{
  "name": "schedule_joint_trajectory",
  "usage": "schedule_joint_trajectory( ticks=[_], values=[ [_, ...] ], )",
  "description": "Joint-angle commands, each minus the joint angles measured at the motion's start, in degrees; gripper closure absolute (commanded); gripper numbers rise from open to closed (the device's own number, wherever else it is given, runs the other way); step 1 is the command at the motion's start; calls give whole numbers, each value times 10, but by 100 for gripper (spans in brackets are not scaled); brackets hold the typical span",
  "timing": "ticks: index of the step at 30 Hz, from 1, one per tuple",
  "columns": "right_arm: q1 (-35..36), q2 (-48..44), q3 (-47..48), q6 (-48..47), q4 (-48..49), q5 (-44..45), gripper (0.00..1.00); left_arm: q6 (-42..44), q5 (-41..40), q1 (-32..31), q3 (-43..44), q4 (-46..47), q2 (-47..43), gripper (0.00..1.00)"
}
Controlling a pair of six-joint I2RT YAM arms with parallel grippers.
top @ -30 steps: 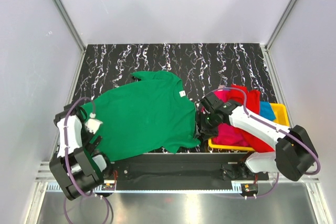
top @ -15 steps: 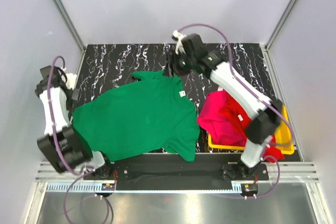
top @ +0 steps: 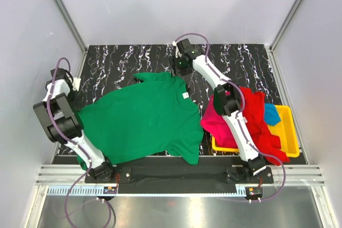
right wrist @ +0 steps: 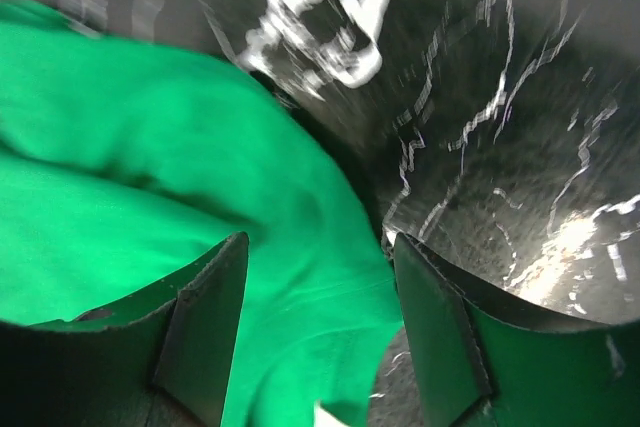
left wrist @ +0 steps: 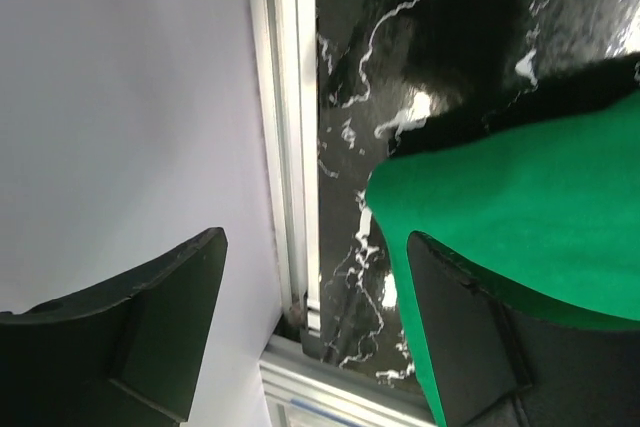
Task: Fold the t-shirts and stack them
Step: Flatten the tshirt out
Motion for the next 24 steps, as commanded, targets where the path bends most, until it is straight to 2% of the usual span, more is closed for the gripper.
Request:
schedule_joint_trajectory(
  ticks=[1,3,5,6,7,9,10,12,13,14,15,16,17,19,24],
  values=[
    [7,-5,-7,-9,-2,-7,33,-2,30,2,4,43,15,22],
    [6,2,-19,-3,-2,-7,35,0,35,3,-2,51,24,25],
    [6,12,-24,0,0,-8,39,-3,37,3,-1,59,40,35],
    [7,15,-25,6,0,-11,45,-2,41,3,1,59,43,39],
    [6,18,-28,9,2,-15,48,-4,51,2,4,60,50,49],
    [6,18,-39,13,15,-16,56,-4,73,2,7,54,53,58],
    [6,14,-44,19,21,-7,62,-3,95,1,5,46,54,68],
    [5,8,-56,26,34,6,69,0,116,-3,-2,43,53,76],
    [3,5,-59,29,38,13,76,6,116,-8,-13,41,53,81],
    [1,4,-62,32,42,14,80,8,131,-10,-17,42,52,96],
    [-3,2,-64,41,46,14,84,8,131,-14,-24,47,53,100],
    [-6,0,-64,45,48,19,87,7,130,-14,-23,50,54,100],
    [-9,-1,-64,51,50,21,95,2,127,-16,-18,52,57,100],
    [-22,-13,-73,73,65,41,100,-25,107,-21,22,57,70,100],
    [-57,-35,-105,131,115,66,100,-65,37,-70,157,76,117,100]
  ],
)
